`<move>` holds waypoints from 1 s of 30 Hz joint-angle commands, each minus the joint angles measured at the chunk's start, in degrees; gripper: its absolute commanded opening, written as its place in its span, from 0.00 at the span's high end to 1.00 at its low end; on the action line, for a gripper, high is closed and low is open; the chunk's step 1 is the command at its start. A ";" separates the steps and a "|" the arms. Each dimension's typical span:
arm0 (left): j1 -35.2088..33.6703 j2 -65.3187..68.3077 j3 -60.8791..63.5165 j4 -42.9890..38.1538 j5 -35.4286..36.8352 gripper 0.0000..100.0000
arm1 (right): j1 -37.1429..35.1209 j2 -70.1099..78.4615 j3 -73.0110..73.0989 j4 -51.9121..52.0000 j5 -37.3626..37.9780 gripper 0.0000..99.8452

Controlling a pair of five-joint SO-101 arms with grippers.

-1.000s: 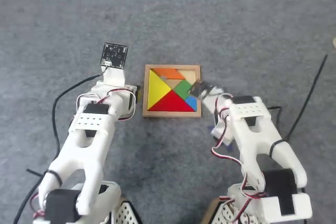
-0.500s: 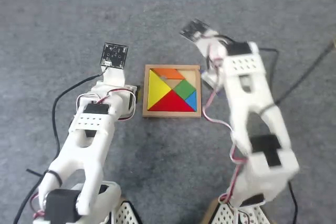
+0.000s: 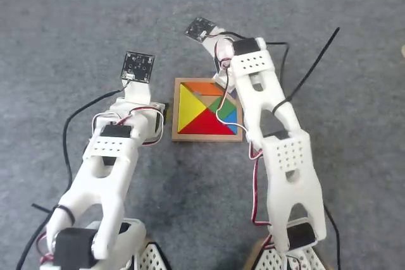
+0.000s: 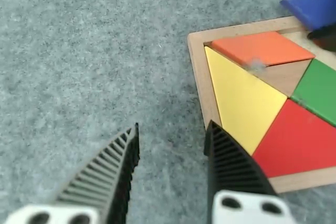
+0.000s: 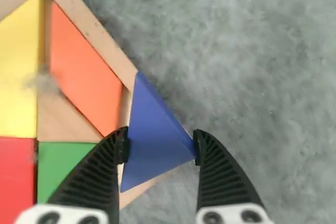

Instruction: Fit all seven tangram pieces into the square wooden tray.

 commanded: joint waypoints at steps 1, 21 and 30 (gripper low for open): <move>-0.44 -0.62 -1.36 -0.97 -0.44 0.81 | 0.40 2.33 -10.46 4.35 -0.62 0.99; -0.44 -0.62 -1.36 -0.97 -0.44 0.81 | -1.10 14.64 -30.24 19.56 3.34 0.76; -0.44 -0.62 -1.36 -0.97 -0.44 0.81 | -1.19 14.55 -38.42 26.42 3.34 0.70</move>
